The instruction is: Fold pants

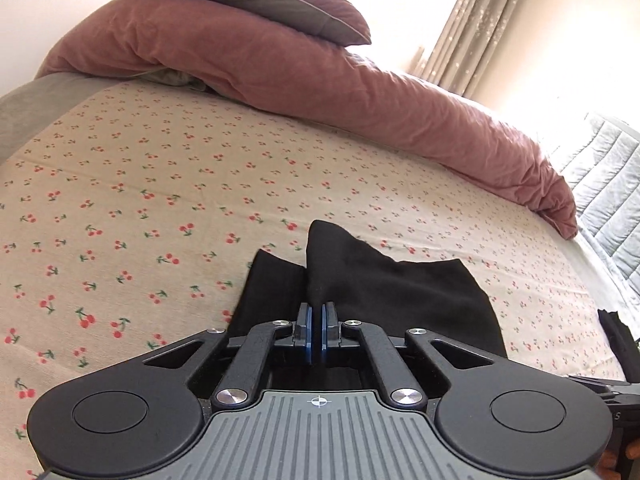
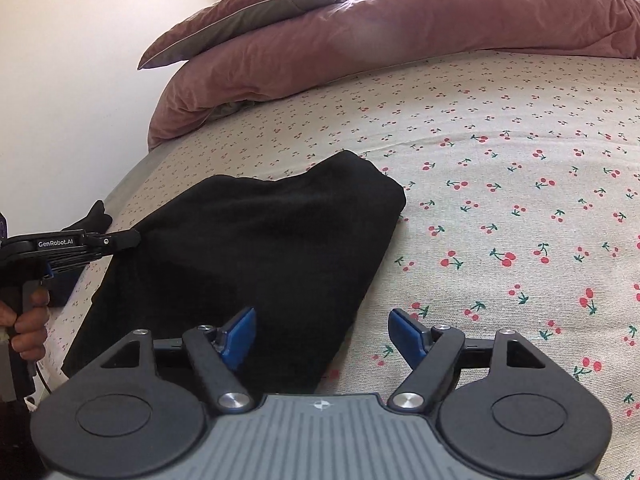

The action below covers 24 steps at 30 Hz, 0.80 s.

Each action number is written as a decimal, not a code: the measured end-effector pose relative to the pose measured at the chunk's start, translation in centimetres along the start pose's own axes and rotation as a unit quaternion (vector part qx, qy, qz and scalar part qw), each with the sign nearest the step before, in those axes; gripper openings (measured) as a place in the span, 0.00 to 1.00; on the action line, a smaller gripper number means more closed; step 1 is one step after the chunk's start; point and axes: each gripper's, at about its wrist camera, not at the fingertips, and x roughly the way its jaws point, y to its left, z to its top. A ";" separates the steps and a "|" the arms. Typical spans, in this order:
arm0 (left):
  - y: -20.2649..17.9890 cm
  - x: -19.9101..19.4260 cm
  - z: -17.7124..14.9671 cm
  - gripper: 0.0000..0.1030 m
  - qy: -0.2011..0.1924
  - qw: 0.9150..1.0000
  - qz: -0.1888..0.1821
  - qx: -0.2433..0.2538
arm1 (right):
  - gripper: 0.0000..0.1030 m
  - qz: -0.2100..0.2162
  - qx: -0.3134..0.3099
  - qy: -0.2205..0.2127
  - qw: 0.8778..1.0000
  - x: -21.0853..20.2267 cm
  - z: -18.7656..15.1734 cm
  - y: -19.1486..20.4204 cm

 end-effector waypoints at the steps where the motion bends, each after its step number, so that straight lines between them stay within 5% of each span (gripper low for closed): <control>1: 0.5 0.0 0.1 0.02 0.003 1.000 0.003 -0.003 | 0.73 0.002 0.000 0.002 1.000 0.1 -0.1 0.0; 8: 3.0 0.0 0.6 0.03 0.001 1.000 0.025 -0.010 | 0.73 0.028 0.028 0.016 0.999 0.7 -0.3 -0.1; 11: 3.6 0.2 0.7 0.16 -0.001 1.000 0.010 -0.010 | 0.73 0.055 0.061 0.027 0.996 1.0 -0.3 -0.5; 13: 4.3 0.5 1.0 0.64 0.005 0.999 0.000 -0.034 | 0.73 0.072 0.089 0.029 0.993 1.2 -0.3 -0.9; 14: 5.0 0.9 1.0 0.70 0.011 0.998 -0.011 -0.057 | 0.73 0.078 0.104 0.029 0.991 1.2 -0.3 -1.3; 19: 7.3 4.3 1.1 0.68 0.094 0.983 -0.078 -0.140 | 0.69 0.102 0.160 0.023 0.982 2.1 0.6 -2.5; 24: 7.9 5.8 0.9 0.65 0.104 0.978 -0.114 -0.141 | 0.41 0.127 0.241 0.003 0.962 3.3 0.6 -4.6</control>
